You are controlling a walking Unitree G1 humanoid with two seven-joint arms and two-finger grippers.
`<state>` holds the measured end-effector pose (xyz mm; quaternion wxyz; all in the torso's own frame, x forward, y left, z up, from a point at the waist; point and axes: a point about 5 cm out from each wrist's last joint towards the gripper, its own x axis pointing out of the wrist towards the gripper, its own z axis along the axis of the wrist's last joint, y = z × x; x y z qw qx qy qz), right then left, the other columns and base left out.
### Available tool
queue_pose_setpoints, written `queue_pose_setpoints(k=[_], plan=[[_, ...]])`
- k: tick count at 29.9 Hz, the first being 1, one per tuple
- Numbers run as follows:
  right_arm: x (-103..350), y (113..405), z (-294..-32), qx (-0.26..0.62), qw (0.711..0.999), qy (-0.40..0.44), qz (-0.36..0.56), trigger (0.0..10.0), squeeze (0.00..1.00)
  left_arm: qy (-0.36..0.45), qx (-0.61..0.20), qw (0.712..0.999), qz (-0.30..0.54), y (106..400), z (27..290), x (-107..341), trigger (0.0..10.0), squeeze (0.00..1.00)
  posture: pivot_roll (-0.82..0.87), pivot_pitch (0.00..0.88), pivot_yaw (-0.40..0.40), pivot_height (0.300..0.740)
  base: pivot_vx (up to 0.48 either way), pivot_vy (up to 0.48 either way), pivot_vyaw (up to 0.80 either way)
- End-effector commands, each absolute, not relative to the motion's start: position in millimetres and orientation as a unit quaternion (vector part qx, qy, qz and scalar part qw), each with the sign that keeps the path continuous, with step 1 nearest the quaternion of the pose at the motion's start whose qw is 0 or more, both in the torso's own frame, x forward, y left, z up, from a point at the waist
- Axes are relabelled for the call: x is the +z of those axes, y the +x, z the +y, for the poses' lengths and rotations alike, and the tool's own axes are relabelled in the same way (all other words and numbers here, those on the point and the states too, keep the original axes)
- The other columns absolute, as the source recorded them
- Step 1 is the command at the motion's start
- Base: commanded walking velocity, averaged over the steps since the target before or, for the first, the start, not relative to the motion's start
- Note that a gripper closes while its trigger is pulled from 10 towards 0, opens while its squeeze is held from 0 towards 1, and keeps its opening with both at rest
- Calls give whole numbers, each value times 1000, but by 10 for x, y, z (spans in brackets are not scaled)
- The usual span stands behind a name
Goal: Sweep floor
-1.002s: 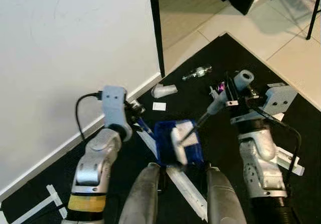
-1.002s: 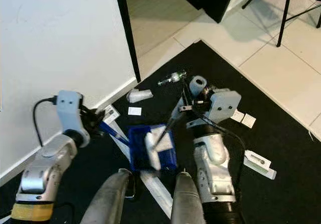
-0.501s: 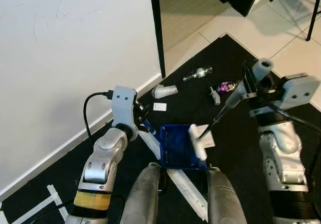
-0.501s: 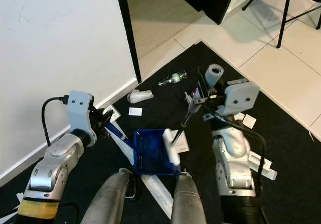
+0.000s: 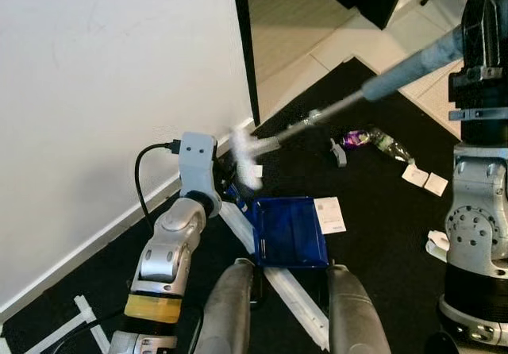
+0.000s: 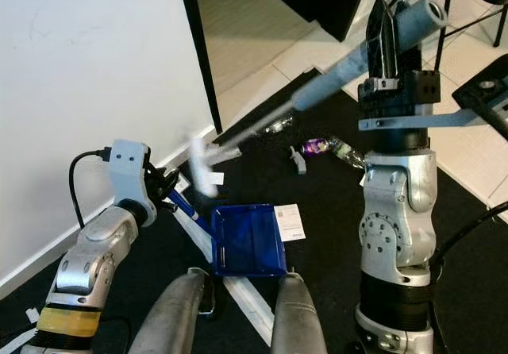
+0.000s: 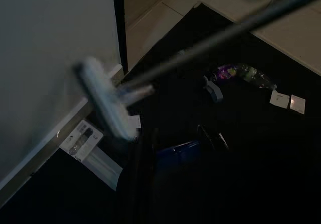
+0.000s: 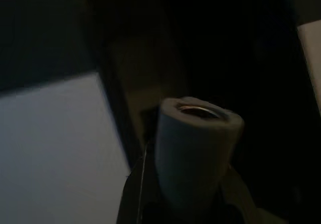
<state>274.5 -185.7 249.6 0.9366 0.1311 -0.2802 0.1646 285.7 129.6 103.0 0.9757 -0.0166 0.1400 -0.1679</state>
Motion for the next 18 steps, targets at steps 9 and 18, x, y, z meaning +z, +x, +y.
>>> queue_pose_setpoints(k=[9, 18], plan=[[2016, 2665, -2015, 147, 975, 1, -169, 10000, 0, -15, -138, 970, 199, 2754, 1288, 732, 10000, 0, -38, 311, 48, 740, 0, 0, 0], [2015, 2545, -2193, 182, 975, -22, -126, 10000, 0, 67, -112, 983, 129, 2757, 1239, 880, 10000, 0, -48, 313, 49, 740, 0, 0, 0]])
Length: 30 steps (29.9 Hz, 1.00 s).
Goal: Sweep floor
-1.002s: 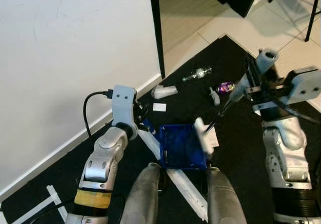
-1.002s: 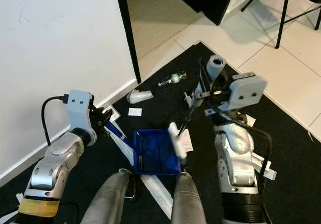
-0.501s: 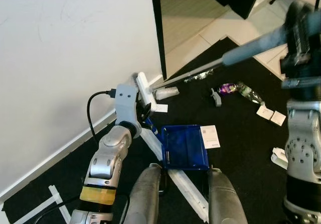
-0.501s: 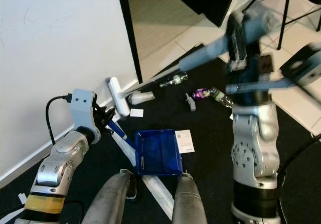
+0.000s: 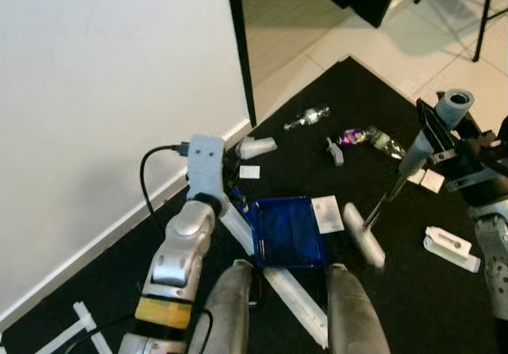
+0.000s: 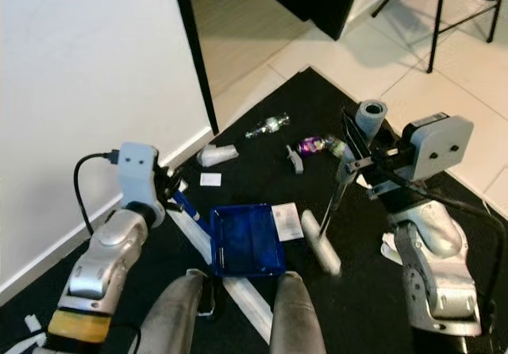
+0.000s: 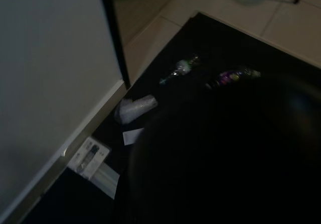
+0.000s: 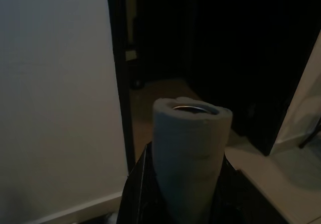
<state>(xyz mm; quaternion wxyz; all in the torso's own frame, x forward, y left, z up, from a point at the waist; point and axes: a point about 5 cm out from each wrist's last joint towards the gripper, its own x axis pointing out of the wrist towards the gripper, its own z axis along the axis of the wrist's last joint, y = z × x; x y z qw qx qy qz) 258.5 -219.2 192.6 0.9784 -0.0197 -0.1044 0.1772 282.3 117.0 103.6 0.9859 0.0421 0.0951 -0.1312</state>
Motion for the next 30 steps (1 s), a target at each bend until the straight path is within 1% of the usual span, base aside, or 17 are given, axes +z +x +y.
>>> queue_pose_setpoints(k=[1, 6, 11, 21, 23, 26, 30], plan=[[2015, 2545, -2193, 182, 975, -22, -126, 10000, 0, 67, -112, 983, 129, 2757, 1239, 880, 10000, 0, -48, 313, 49, 740, 0, 0, 0], [1951, 2563, -2207, 187, 975, -44, -113, 10000, 0, 37, -150, 981, 120, 2689, 1072, 961, 10000, 0, -45, 307, 46, 740, 0, 0, 0], [1956, 2561, -2217, 191, 974, -51, -109, 10000, 0, 32, -162, 980, 112, 2665, 1010, 1044, 10000, 0, -46, 305, 48, 740, 0, 0, 0], [1952, 2525, -2269, 202, 973, -60, -95, 10000, 0, 50, -179, 979, 81, 2645, 901, 1172, 10000, 0, -54, 300, 53, 740, 0, 0, 0], [1869, 2482, -2276, 217, 971, -72, -70, 10000, 0, 56, -190, 977, 82, 2617, 843, 1158, 10000, 0, -57, 298, 56, 740, 0, 0, 0], [1836, 2468, -2277, 222, 970, -77, -60, 10000, 0, 58, -194, 976, 85, 2604, 825, 1146, 10000, 0, -57, 298, 56, 740, 0, 0, 0], [1697, 2415, -2307, 237, 965, -111, -17, 10000, 0, 89, -188, 973, 102, 2604, 828, 1064, 10000, 0, -57, 299, 56, 740, 0, 0, 0]])
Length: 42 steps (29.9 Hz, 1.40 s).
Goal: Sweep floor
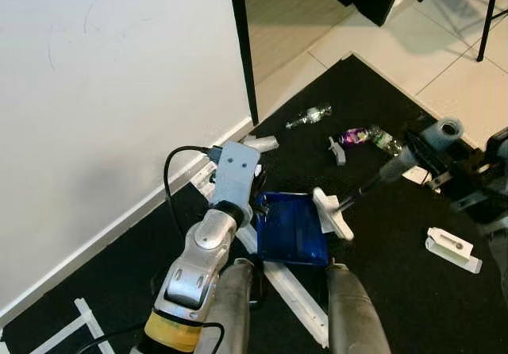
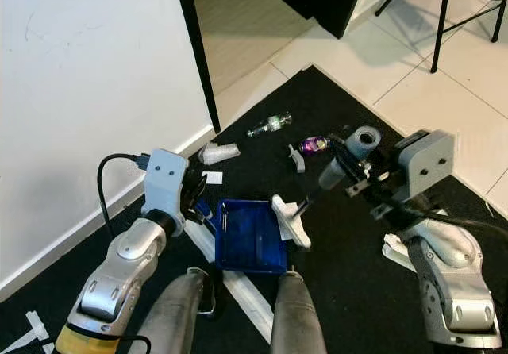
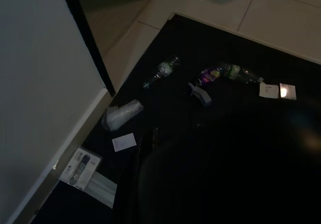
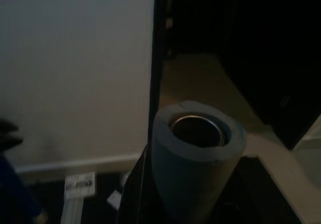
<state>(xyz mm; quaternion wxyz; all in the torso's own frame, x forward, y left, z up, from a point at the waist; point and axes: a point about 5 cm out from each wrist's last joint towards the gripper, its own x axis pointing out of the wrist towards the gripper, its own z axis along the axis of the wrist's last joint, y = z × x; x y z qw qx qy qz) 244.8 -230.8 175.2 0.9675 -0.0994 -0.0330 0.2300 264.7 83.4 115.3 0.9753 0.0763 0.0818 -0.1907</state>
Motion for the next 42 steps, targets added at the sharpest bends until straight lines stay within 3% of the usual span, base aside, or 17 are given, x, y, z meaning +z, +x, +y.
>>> queue_pose_setpoints(k=[1, 7, 20, 42], plan=[[1662, 2399, -2330, 239, 964, -120, -5, 10000, 0, 100, -181, 972, 110, 2617, 841, 1033, 10000, 0, -57, 299, 56, 740, 0, 0, 0], [1637, 2395, -2536, 192, 971, -142, 6, 10000, 0, 105, -130, 977, 135, 2760, 920, 973, 10000, 0, -60, 300, 52, 740, 0, 0, 0], [1654, 2367, -2575, 176, 974, -140, -5, 10000, 0, 106, -43, 985, 131, 3036, 1135, 1024, 10000, 0, -75, 295, 64, 740, 0, 0, 0], [1664, 2378, -2610, 164, 976, -145, -13, 10000, 0, 90, -23, 988, 122, 3042, 1196, 978, 10000, 0, -75, 288, 66, 740, 0, 0, 0]])
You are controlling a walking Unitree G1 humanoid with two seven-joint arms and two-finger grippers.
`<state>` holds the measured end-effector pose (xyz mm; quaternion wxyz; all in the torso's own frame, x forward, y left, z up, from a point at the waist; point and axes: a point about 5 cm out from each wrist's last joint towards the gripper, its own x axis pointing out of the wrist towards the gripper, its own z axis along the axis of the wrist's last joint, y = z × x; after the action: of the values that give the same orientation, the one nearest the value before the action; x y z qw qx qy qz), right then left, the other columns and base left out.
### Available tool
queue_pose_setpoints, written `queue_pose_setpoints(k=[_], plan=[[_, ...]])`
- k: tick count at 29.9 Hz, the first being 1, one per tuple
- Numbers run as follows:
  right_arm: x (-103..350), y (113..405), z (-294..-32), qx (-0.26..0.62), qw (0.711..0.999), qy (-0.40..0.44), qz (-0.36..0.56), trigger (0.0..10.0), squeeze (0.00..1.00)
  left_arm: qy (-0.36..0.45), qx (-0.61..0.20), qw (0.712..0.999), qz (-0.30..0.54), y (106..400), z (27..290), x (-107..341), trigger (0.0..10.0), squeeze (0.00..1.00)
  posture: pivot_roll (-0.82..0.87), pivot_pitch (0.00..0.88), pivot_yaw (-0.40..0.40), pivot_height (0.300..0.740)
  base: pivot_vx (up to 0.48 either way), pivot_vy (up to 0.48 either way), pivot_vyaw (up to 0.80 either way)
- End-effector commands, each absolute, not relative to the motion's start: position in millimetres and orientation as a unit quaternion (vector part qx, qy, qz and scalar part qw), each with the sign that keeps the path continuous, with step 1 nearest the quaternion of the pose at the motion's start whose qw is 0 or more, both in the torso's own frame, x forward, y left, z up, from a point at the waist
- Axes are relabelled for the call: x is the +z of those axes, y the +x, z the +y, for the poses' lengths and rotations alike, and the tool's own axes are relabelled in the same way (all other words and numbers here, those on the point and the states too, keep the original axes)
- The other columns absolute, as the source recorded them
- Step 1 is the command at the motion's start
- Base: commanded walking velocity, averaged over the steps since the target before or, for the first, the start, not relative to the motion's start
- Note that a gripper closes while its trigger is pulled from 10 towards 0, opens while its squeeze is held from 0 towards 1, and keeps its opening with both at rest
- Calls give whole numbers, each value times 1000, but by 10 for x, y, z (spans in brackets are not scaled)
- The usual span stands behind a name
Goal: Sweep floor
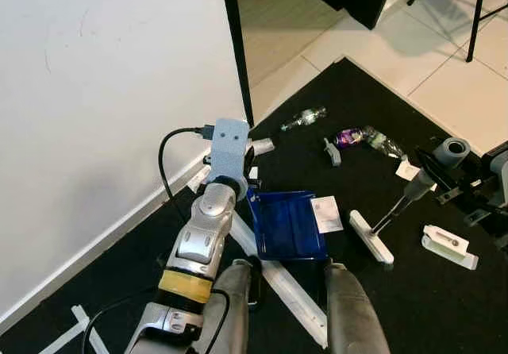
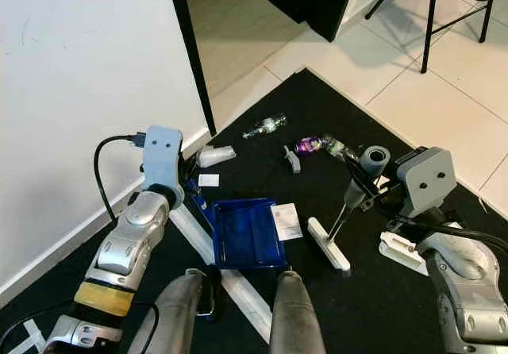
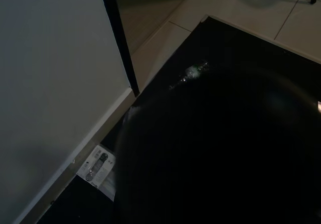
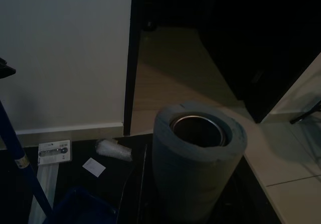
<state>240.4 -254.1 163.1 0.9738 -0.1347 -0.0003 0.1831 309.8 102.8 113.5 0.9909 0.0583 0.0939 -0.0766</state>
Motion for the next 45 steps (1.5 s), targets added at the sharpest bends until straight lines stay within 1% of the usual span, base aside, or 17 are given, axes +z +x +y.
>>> queue_pose_setpoints(k=[1, 3, 5, 13, 14, 15, 19, 25, 28, 32, 34, 35, 39, 42, 45], plan=[[1682, 2388, -2642, 152, 976, -152, -17, 10000, 0, 85, -33, 989, 119, 3018, 1158, 972, 10000, 0, -75, 293, 66, 740, 0, 0, 0], [1732, 2418, -2706, 124, 978, -167, -29, 10000, 0, 91, -64, 989, 100, 2949, 1069, 967, 10000, 0, -79, 295, 66, 740, 0, 0, 0], [1755, 2429, -2727, 114, 978, -172, -35, 10000, 0, 98, -80, 988, 90, 2907, 1032, 957, 10000, 0, -77, 295, 66, 740, 0, 0, 0], [1833, 2465, -2799, 83, 979, -176, -56, 10000, 0, 96, -103, 987, 78, 2799, 997, 896, 10000, 0, -76, 296, 62, 740, 0, 0, 0], [1837, 2470, -2803, 82, 979, -176, -56, 10000, 0, 87, -97, 988, 86, 2797, 1002, 881, 10000, 0, -76, 296, 62, 740, 0, 0, 0], [1831, 2477, -2809, 80, 979, -177, -57, 10000, 0, 61, -78, 989, 108, 2805, 1021, 854, 10000, 0, -76, 296, 61, 740, 0, 0, 0], [1817, 2486, -2815, 78, 979, -178, -57, 10000, 0, 57, -61, 989, 125, 2832, 1052, 831, 10000, 0, -76, 295, 60, 740, 0, 0, 0], [1774, 2509, -2793, 73, 980, -178, -58, 10000, 0, 84, -28, 988, 123, 2893, 1151, 861, 10000, 0, -73, 294, 65, 740, 0, 0, 0], [1744, 2520, -2771, 74, 980, -178, -57, 10000, 0, 94, -20, 988, 118, 2905, 1183, 881, 10000, 0, -70, 294, 65, 740, 0, 0, 0], [1720, 2528, -2753, 77, 979, -178, -56, 10000, 0, 127, -21, 987, 96, 2891, 1185, 913, 10000, 0, -68, 295, 67, 740, 0, 0, 0], [1719, 2533, -2745, 78, 979, -178, -57, 10000, 0, 153, -34, 985, 76, 2856, 1153, 935, 10000, 0, -68, 295, 68, 740, 0, 0, 0], [1719, 2533, -2745, 78, 979, -178, -57, 10000, 0, 153, -34, 985, 76, 2856, 1153, 935, 10000, 0, -68, 295, 68, 740, 0, 0, 0], [1721, 2540, -2744, 79, 979, -177, -59, 10000, 0, 120, -110, 986, 35, 2761, 986, 1010, 10000, 0, -66, 296, 65, 740, 0, 0, 0], [1718, 2546, -2742, 80, 979, -176, -59, 10000, 0, 105, -132, 985, 31, 2752, 932, 1024, 10000, 0, -66, 295, 63, 740, 0, 0, 0], [1717, 2559, -2730, 82, 979, -175, -60, 10000, 0, 98, -119, 986, 60, 2773, 939, 976, 10000, 0, -68, 295, 64, 740, 0, 0, 0]])
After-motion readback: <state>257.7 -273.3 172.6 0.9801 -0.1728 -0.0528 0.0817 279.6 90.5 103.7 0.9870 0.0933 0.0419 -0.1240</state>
